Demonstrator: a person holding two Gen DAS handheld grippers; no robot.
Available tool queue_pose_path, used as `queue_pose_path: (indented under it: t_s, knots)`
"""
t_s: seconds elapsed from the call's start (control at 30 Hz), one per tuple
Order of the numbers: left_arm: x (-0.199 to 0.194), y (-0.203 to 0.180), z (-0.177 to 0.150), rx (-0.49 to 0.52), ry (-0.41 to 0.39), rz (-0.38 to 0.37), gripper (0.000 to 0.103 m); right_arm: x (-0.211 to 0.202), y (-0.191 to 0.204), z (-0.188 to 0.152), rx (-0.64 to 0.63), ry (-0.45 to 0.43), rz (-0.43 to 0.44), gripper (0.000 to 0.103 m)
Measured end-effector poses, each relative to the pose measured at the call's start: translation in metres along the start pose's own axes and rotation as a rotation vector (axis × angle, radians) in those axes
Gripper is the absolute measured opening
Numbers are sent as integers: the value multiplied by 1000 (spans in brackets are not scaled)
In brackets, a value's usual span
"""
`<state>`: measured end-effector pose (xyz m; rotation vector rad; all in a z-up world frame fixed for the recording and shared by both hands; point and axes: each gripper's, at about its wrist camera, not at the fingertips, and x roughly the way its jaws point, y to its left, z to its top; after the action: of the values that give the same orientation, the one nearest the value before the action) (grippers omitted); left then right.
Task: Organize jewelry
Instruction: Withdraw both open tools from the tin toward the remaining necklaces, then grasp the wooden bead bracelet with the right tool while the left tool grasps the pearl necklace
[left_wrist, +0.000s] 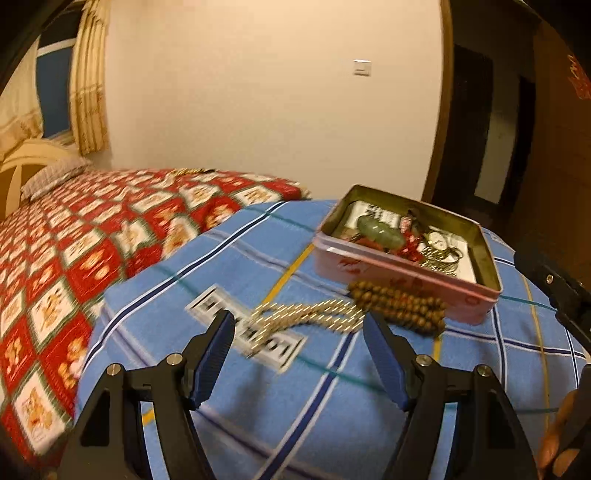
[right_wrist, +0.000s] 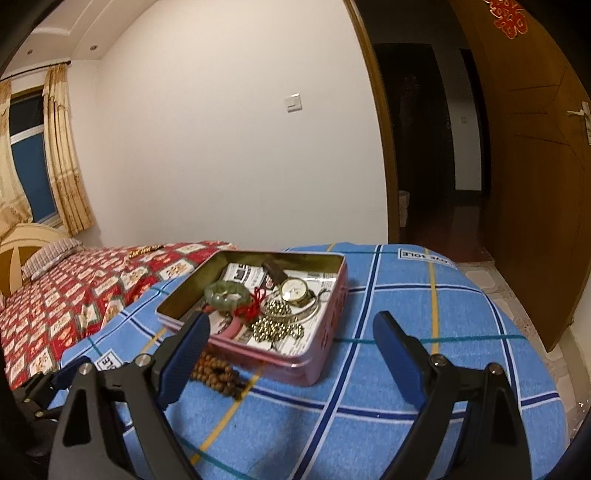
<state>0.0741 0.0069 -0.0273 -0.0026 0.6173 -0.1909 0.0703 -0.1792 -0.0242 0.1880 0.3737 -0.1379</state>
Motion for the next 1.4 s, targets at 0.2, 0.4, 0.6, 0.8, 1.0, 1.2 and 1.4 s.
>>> queue_pose_path:
  t_s: [0.2,0.4,0.6,0.8,1.0,1.2,1.4]
  knots:
    - [-8,34,-5,-150,21,-49,72,7,7,-8,-12,81,52,89]
    - [-12,62,-2,-189,-3,15,72,20,18,-16,-29,185,123,85]
    - [-11,77,1,-191,-14,63,72,50,32,-21,-40,329,192,78]
    - [-7,80,0,-199,4,62,72,77,44,-24,-44,411,198,70]
    - [-8,86,-3,-229,11,48,72,79,54,-34,-117,453,230,33]
    - [-6,91,-4,-247,27,43,72,61,67,-43,-170,505,393,29]
    - [-5,91,-5,-249,28,40,72,30,72,-48,-221,473,428,64]
